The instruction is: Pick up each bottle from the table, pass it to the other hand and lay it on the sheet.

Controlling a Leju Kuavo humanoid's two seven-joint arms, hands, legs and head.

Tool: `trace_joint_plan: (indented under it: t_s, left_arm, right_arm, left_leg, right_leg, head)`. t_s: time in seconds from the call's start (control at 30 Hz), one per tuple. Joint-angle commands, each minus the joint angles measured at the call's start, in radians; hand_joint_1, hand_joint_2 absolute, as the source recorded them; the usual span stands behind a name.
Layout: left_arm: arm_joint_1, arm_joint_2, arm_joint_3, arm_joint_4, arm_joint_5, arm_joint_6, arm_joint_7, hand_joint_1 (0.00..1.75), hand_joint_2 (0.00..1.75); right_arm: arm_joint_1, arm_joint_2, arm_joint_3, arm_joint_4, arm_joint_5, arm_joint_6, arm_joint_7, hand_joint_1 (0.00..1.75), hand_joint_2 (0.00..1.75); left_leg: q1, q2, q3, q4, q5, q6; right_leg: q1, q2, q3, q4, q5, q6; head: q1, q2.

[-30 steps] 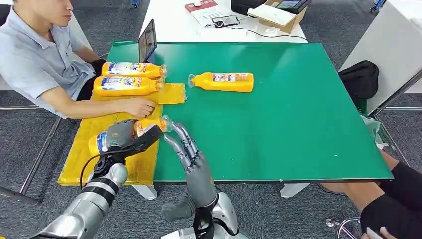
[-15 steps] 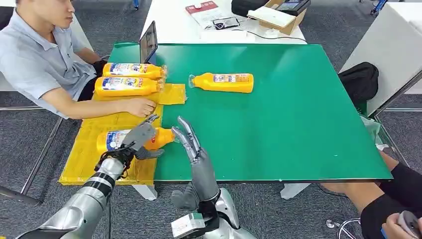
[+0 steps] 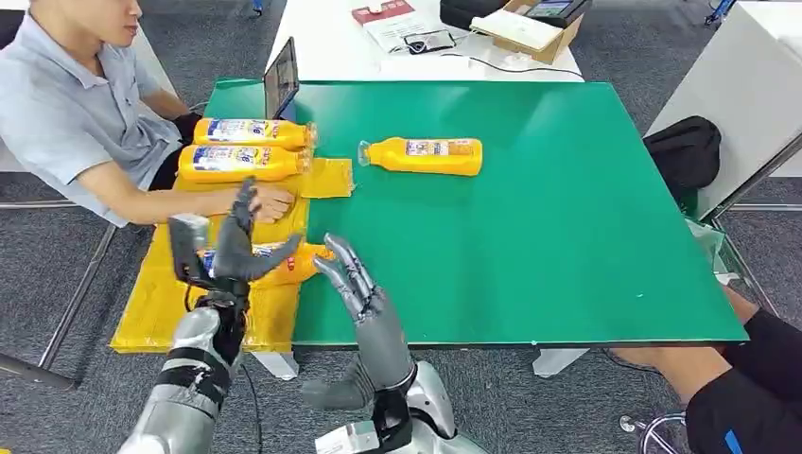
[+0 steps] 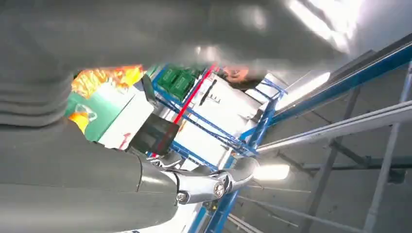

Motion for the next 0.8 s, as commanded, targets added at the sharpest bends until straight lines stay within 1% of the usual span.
trace_joint_plan:
  t_s: [0.03,0.07,0.1,0.17,0.2,0.23,0.27,0.3,0.33,0.37,0.4,0.43,0.5,0.57,0.6,0.67,0.73,0.8]
  left_arm:
    - [0.198,-0.045,-0.013,-0.379,0.266,0.051,0.035,0.00,1.75]
    - [0.244,-0.042,-0.017,-0.435,0.250,0.099,0.001,0.00,1.75]
    - [0.281,-0.036,-0.023,-0.480,0.238,0.111,-0.003,0.00,1.75]
    - [0.312,-0.033,-0.028,-0.523,0.230,0.118,0.002,0.00,1.75]
    - [0.331,-0.032,-0.027,-0.547,0.148,0.195,-0.006,0.00,1.75]
    - [0.341,-0.030,-0.031,-0.558,0.078,0.259,-0.002,0.00,1.75]
    - [0.345,-0.027,-0.033,-0.562,0.078,0.260,-0.002,0.00,1.75]
    - [0.342,-0.051,-0.014,-0.560,-0.054,0.408,0.007,0.00,1.75]
    - [0.342,-0.056,-0.012,-0.560,-0.069,0.428,0.011,0.00,1.75]
    - [0.342,-0.056,-0.012,-0.560,-0.069,0.428,0.011,0.00,1.75]
    - [0.341,-0.061,-0.010,-0.550,-0.098,0.469,0.041,0.00,1.75]
    - [0.345,-0.058,-0.013,-0.546,-0.097,0.472,0.042,0.00,1.75]
    - [0.351,-0.056,-0.023,-0.541,-0.100,0.477,0.041,0.00,1.75]
    - [0.352,-0.052,-0.038,-0.540,-0.116,0.481,0.039,0.00,1.75]
    - [0.352,-0.048,-0.048,-0.540,-0.129,0.481,0.039,0.00,1.75]
    - [0.352,-0.048,-0.057,-0.542,-0.139,0.480,0.039,0.00,1.75]
    - [0.351,-0.042,-0.079,-0.536,-0.158,0.454,0.061,0.00,1.75]
    - [0.352,-0.042,-0.096,-0.526,-0.159,0.428,0.084,0.00,1.75]
  right_arm:
    - [0.076,-0.024,-0.274,-0.031,0.153,0.106,0.030,0.00,1.75]
    - [0.086,-0.036,-0.328,-0.012,0.282,0.138,0.115,0.00,1.75]
    - [0.090,-0.045,-0.366,0.002,0.307,0.128,0.117,0.00,1.75]
    - [0.090,-0.046,-0.418,0.031,0.308,0.142,0.082,0.00,1.75]
    - [0.083,-0.053,-0.458,0.064,0.380,0.163,0.159,0.00,1.75]
    - [0.080,-0.063,-0.482,0.077,0.389,0.163,0.167,0.00,1.75]
    - [0.077,-0.066,-0.496,0.090,0.392,0.169,0.158,0.00,1.75]
    - [0.075,-0.067,-0.538,0.104,0.437,0.167,0.204,0.00,1.75]
    - [0.073,-0.071,-0.546,0.105,0.442,0.169,0.210,0.00,1.75]
    - [0.072,-0.075,-0.550,0.105,0.441,0.168,0.209,0.00,1.75]
    - [0.061,-0.078,-0.575,0.129,0.456,0.199,0.245,0.00,1.75]
    - [0.051,-0.081,-0.588,0.144,0.447,0.230,0.257,0.00,1.75]
    - [0.023,-0.094,-0.602,0.193,0.459,0.254,0.273,0.00,1.75]
    - [0.004,-0.101,-0.611,0.232,0.464,0.264,0.275,0.00,1.75]
    - [-0.006,-0.103,-0.614,0.250,0.471,0.269,0.278,0.00,1.75]
    - [-0.017,-0.107,-0.620,0.268,0.473,0.280,0.280,0.00,1.75]
    - [-0.038,-0.109,-0.647,0.301,0.468,0.289,0.293,0.00,1.75]
    - [-0.048,-0.118,-0.664,0.320,0.477,0.286,0.300,0.00,1.75]
  left_leg:
    - [0.000,0.000,0.003,0.000,-0.002,-0.001]
    - [0.000,0.001,0.004,-0.001,-0.002,0.000]
    - [0.001,0.001,0.005,-0.001,-0.002,-0.001]
    - [0.000,0.001,0.006,-0.001,-0.003,-0.001]
    - [0.000,0.001,0.005,-0.001,-0.002,0.000]
    - [0.000,0.000,0.003,-0.001,-0.002,0.000]
    - [0.000,0.000,0.005,-0.001,-0.002,0.000]
    - [0.001,0.000,0.003,-0.001,-0.001,0.000]
    - [0.001,-0.001,0.005,-0.001,-0.002,0.000]
    - [0.000,-0.001,0.002,-0.001,-0.001,0.000]
    - [0.001,-0.002,0.004,-0.001,-0.002,0.000]
    - [0.000,-0.002,0.002,-0.001,-0.001,0.000]
    - [0.000,-0.001,0.003,-0.001,-0.001,0.000]
    - [0.000,0.000,0.002,-0.001,-0.001,0.000]
    - [0.000,0.000,0.005,-0.002,-0.002,-0.001]
    - [0.000,0.000,0.001,-0.001,-0.001,0.000]
    - [0.001,0.000,0.004,-0.001,-0.002,-0.001]
    - [0.000,-0.001,0.003,-0.001,-0.001,0.000]
  right_leg:
    - [0.001,0.000,0.003,-0.001,-0.002,-0.001]
    - [0.000,0.001,0.003,-0.001,-0.001,-0.001]
    - [0.001,0.001,0.005,-0.001,-0.002,-0.002]
    - [0.000,0.002,0.005,-0.001,-0.002,-0.002]
    - [0.001,0.001,0.004,-0.002,-0.002,-0.001]
    - [0.000,0.000,0.002,-0.001,-0.001,-0.001]
    - [0.001,0.000,0.005,-0.002,-0.002,-0.001]
    - [0.001,-0.001,0.003,-0.002,-0.001,-0.001]
    - [0.001,-0.001,0.005,-0.002,-0.002,-0.001]
    - [0.000,-0.001,0.003,-0.002,-0.001,-0.001]
    - [0.001,-0.002,0.005,-0.002,-0.002,-0.001]
    - [0.000,-0.002,0.003,-0.001,-0.001,-0.001]
    - [0.000,-0.001,0.003,-0.002,-0.001,-0.001]
    - [0.000,0.000,0.003,-0.002,-0.001,-0.001]
    - [0.000,0.000,0.005,-0.002,-0.001,-0.002]
    - [0.000,0.000,0.002,-0.001,0.000,-0.001]
    - [0.001,0.000,0.005,-0.001,-0.001,-0.002]
    - [0.000,0.000,0.003,-0.001,-0.001,-0.001]
  head:
    - [0.000,0.000]
    - [0.000,0.000]
    - [0.000,0.000]
    - [0.000,0.000]
    - [0.000,0.000]
    - [0.000,0.000]
    - [0.000,0.000]
    - [0.000,0.000]
    - [0.000,0.000]
    - [0.000,0.000]
    - [0.000,0.000]
    - [0.000,0.000]
    - [0.000,0.000]
    - [-0.001,0.000]
    - [0.000,0.000]
    - [0.000,0.000]
    - [0.000,0.000]
    - [0.000,0.000]
